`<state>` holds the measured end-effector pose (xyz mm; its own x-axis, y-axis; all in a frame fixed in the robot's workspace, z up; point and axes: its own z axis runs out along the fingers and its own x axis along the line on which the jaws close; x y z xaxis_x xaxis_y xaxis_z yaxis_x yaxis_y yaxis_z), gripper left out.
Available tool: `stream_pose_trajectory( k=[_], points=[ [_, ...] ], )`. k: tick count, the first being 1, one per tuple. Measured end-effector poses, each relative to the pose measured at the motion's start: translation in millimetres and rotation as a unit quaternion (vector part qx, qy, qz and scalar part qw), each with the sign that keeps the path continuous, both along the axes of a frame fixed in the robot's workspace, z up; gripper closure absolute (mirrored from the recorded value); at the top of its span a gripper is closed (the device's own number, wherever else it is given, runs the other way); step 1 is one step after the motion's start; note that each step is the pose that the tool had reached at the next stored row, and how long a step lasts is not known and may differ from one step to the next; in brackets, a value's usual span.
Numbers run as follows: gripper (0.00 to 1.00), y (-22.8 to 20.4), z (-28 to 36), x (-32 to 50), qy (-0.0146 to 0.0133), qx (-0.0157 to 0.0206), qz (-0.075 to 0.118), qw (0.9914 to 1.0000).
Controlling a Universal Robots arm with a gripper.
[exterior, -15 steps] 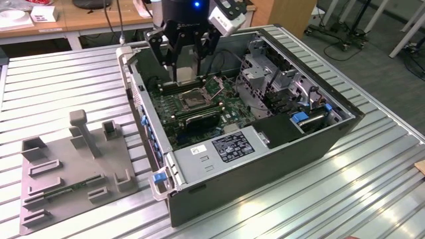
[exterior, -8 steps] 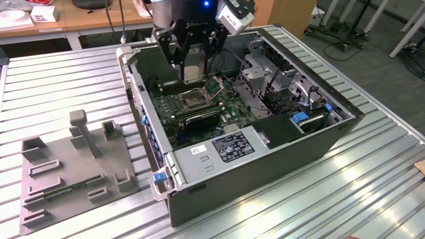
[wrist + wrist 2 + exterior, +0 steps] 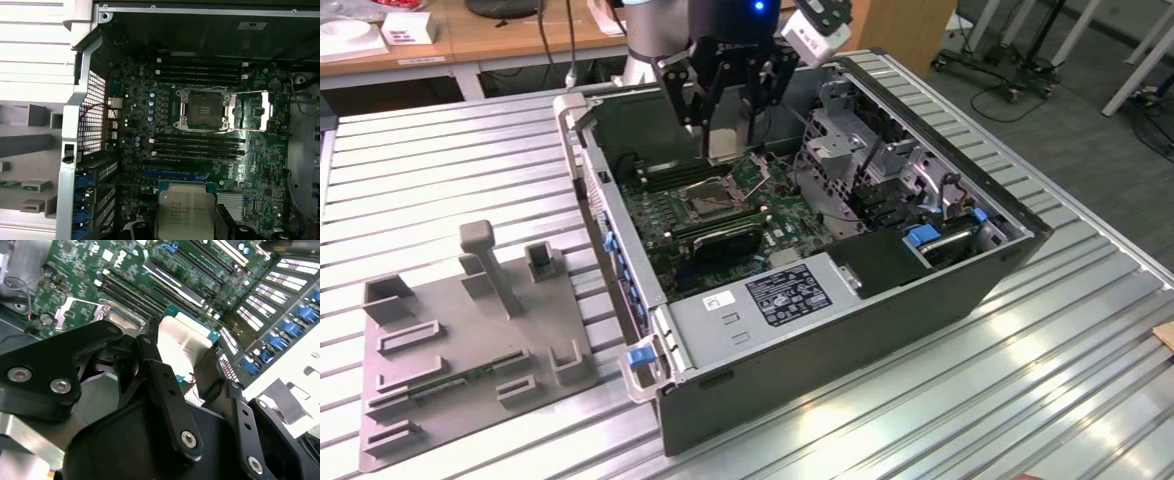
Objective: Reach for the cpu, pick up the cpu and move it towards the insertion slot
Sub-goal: 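Pick up the cpu and move it towards the insertion slot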
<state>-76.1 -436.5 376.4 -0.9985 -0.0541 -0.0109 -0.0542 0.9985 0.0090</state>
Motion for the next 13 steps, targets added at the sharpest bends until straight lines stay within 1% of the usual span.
stream_pose_trajectory(
  k=[4, 8, 11, 13],
  points=[
    [0.46, 0.0, -0.1, 9.1, 0.0, 0.0, 0.0, 1.0],
    [0.46, 0.1, -0.2, 15.9, 0.0, 0.0, 0.0, 1.0],
    [0.46, 0.1, -0.3, 19.2, 0.0, 0.0, 0.0, 1.0],
    [0.46, 0.1, -0.3, 19.2, 0.0, 0.0, 0.0, 1.0]
  ],
)
